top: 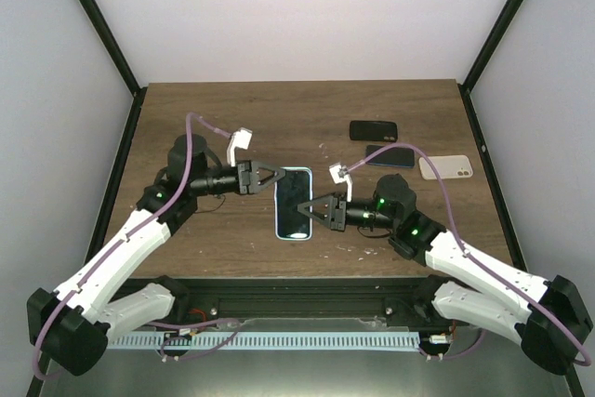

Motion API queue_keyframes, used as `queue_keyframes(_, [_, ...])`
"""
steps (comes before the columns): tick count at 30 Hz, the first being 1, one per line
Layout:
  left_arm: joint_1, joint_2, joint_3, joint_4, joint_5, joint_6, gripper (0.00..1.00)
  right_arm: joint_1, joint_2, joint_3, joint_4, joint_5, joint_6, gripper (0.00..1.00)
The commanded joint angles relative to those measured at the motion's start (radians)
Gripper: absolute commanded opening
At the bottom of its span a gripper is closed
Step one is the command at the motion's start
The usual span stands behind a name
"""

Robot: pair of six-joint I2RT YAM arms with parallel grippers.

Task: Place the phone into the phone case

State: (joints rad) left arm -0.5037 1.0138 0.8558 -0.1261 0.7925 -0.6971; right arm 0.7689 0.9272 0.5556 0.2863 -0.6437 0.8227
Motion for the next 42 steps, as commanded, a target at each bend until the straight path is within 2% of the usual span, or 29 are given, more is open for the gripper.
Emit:
queue_keyframes(1, [0.007,0.007,0.072,-0.21,-0.233,0.099,0.65,-0.004,0.026,0.042,-0.064,0.115,-0.071,0.01])
queue_keyframes(5, [0.01,-0.004,0.101,-0.334,-0.408,0.151,0.98,-0.015,0.085,0.053,-0.095,0.166,-0.084,0.01])
queue_keyframes(6, [0.01,-0.008,0.107,-0.363,-0.445,0.162,1.0,-0.019,0.107,0.057,-0.097,0.175,-0.085,0.01])
queue_keyframes(12, [0.012,-0.041,0.106,-0.481,-0.66,0.188,1.0,-0.037,0.286,0.089,-0.084,0.196,-0.075,0.01])
queue_keyframes(16, [0.017,-0.046,0.109,-0.554,-0.719,0.199,1.0,-0.06,0.444,0.156,-0.083,0.142,-0.059,0.01])
queue_keyframes(22, [0.017,-0.083,0.024,-0.505,-0.779,0.237,1.0,-0.087,0.603,0.211,-0.066,0.1,-0.023,0.01])
queue_keyframes(37, [0.017,-0.052,0.014,-0.496,-0.776,0.27,1.0,-0.138,0.8,0.245,-0.051,0.024,-0.005,0.01])
queue_keyframes(42, [0.017,-0.047,0.039,-0.524,-0.783,0.286,1.0,-0.149,0.83,0.245,-0.06,0.025,-0.004,0.09])
